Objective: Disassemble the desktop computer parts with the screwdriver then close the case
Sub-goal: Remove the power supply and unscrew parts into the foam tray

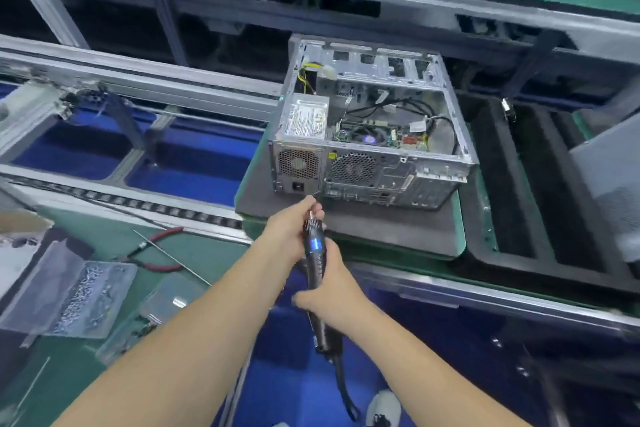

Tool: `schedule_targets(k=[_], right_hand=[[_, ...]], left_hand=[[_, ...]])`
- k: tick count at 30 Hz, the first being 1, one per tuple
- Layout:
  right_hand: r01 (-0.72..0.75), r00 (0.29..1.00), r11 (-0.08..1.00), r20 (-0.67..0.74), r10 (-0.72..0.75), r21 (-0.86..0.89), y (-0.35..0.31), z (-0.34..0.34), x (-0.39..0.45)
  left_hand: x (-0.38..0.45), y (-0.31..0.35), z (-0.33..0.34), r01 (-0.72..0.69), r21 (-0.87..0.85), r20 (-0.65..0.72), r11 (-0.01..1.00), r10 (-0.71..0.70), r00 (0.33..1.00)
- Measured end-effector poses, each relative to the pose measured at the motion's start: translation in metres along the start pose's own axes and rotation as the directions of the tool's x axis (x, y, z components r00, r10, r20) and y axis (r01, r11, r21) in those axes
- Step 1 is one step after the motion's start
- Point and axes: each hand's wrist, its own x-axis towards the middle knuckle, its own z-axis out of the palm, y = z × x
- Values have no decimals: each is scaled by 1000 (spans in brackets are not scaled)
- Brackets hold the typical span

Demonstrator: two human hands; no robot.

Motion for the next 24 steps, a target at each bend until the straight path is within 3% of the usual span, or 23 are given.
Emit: schedule_targets(k=[4,11,14,17,21,24], right_hand=[[66,998,994,-18,-65,82,10,9,13],[14,999,998,-47,-11,66,19,23,28],[7,997,995,-79,1,102,18,26,33],[-27,994,993,-100,38,113,14,25,39],[-50,991,991,-115,65,123,11,22,47],[-68,991,992,-108,79,109,12,23,50]], left_hand=[[16,-7,-1,9,-27,12,1000,-9,1000],[23,-1,-10,72,65,8,995,-73,997],[23,9,-7,-15,293,-97,956,45,994],[27,17,-10,-93,521,-168,848,209,963],[25,14,-18,-178,690,-101,702,338,936],[26,10,-23,-213,713,-57,668,358,932]])
